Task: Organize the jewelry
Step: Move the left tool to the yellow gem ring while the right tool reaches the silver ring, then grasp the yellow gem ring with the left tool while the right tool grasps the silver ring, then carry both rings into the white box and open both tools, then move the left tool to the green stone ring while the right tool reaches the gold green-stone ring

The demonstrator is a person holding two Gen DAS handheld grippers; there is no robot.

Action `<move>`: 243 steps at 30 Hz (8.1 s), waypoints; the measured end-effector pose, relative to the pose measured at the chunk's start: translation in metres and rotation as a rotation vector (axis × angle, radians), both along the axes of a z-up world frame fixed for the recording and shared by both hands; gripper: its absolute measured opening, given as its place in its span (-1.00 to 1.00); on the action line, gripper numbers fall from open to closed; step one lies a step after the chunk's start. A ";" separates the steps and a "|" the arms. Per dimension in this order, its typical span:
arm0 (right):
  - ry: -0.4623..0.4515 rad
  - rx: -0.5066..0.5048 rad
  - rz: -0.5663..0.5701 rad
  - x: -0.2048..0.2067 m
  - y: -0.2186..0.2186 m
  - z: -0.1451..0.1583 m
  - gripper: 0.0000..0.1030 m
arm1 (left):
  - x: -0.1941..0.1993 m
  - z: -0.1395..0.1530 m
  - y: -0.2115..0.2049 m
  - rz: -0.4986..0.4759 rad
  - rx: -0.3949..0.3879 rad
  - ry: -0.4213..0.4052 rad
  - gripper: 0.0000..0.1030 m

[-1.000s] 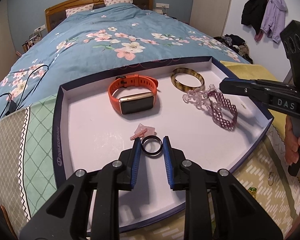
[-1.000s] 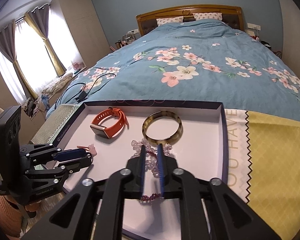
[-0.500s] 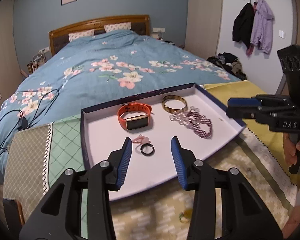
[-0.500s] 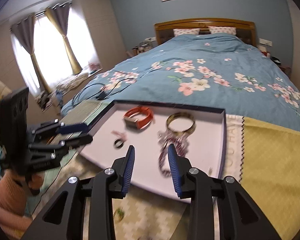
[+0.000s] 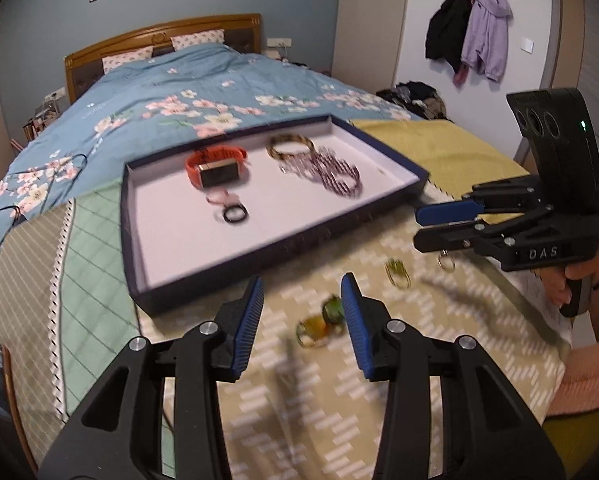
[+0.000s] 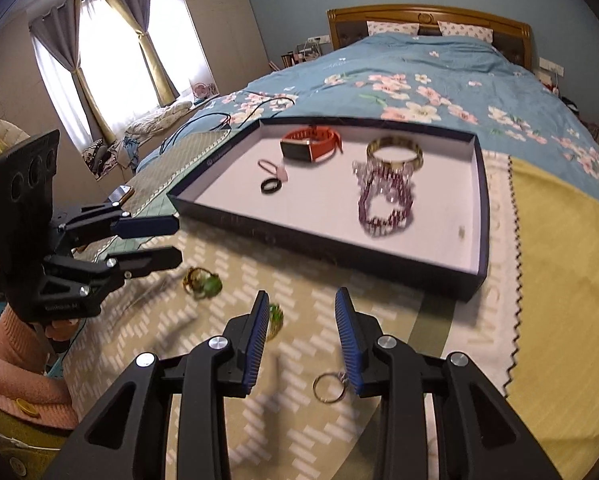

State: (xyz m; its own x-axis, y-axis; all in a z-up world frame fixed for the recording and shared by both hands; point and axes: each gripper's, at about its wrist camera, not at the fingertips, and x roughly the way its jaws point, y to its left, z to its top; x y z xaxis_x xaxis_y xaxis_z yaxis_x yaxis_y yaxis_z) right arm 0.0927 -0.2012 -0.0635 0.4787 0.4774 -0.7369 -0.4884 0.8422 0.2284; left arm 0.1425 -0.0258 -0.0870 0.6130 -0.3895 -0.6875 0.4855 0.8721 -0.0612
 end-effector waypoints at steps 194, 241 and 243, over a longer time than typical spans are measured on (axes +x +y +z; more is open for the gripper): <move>-0.112 -0.049 -0.100 0.073 0.018 0.011 -0.51 | 0.081 0.004 0.004 0.158 -0.060 0.019 -0.56; -0.007 -0.044 -0.009 -0.017 0.025 -0.013 -0.21 | -0.011 -0.010 -0.004 0.094 -0.016 0.043 -0.16; -0.007 -0.046 -0.008 -0.017 0.027 -0.013 -0.21 | -0.009 -0.011 -0.004 0.087 -0.020 0.052 -0.16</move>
